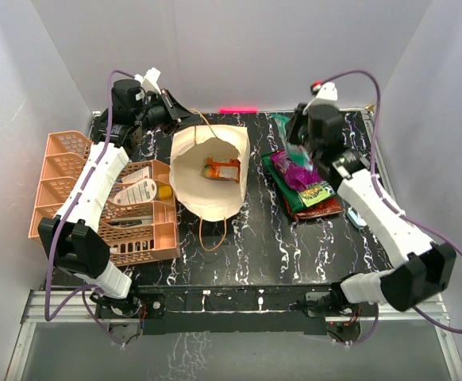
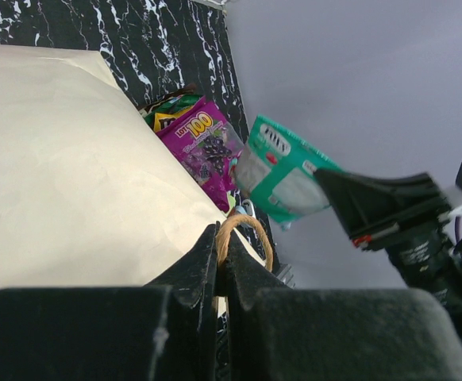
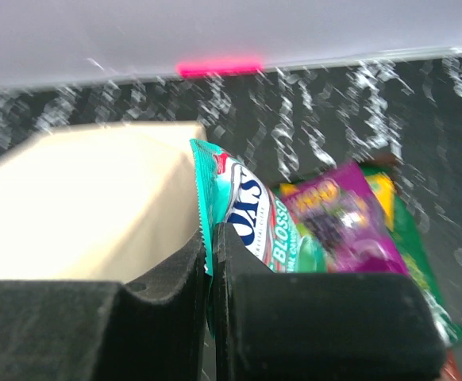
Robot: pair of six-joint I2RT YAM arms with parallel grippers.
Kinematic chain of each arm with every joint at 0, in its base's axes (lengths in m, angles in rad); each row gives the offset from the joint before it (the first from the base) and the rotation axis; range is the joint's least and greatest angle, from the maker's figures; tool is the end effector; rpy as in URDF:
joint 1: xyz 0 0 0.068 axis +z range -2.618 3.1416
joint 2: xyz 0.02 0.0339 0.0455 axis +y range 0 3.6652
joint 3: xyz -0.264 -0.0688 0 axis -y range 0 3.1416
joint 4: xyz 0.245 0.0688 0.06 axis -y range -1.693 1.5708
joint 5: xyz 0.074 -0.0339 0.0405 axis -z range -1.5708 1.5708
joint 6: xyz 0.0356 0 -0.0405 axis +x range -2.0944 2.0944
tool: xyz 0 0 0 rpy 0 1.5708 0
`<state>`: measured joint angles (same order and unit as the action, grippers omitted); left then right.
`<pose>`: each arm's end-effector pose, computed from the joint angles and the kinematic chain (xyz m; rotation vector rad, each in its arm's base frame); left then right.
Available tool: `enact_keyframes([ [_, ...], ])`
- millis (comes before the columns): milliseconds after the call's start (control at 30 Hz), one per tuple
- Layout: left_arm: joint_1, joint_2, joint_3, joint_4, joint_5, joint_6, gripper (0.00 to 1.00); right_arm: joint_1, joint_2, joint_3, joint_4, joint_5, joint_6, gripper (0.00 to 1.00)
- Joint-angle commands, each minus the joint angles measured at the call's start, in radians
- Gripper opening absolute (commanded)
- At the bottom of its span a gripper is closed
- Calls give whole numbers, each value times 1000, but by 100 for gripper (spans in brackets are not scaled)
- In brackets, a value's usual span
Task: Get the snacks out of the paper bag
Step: Place the snack at the center of the board.
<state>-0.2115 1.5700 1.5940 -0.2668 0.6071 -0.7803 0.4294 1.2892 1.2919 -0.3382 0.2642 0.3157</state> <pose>0.3511 -0.0962 0.4185 -0.0859 1.9508 -1.2287 0.2710 0.1139 0.3921 0.0709 1.9010 0.2553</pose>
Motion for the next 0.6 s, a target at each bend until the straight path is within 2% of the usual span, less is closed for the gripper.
enact_keyframes([
  [0, 0, -22, 50, -14, -7, 16, 0, -162, 77, 154, 221, -307, 226, 8],
  [167, 1, -19, 55, -13, -3, 17, 0, -333, 160, 104, 357, -530, 436, 8],
  [300, 1, -18, 51, -16, 1, 21, 0, -421, 175, -52, 446, -539, 514, 7],
  [433, 1, -26, 28, -3, 4, 18, 0, -519, 208, -289, 498, -522, 482, 8],
  [567, 1, -18, 17, 8, 21, 10, 0, -576, 272, -400, 519, -563, 446, 8],
])
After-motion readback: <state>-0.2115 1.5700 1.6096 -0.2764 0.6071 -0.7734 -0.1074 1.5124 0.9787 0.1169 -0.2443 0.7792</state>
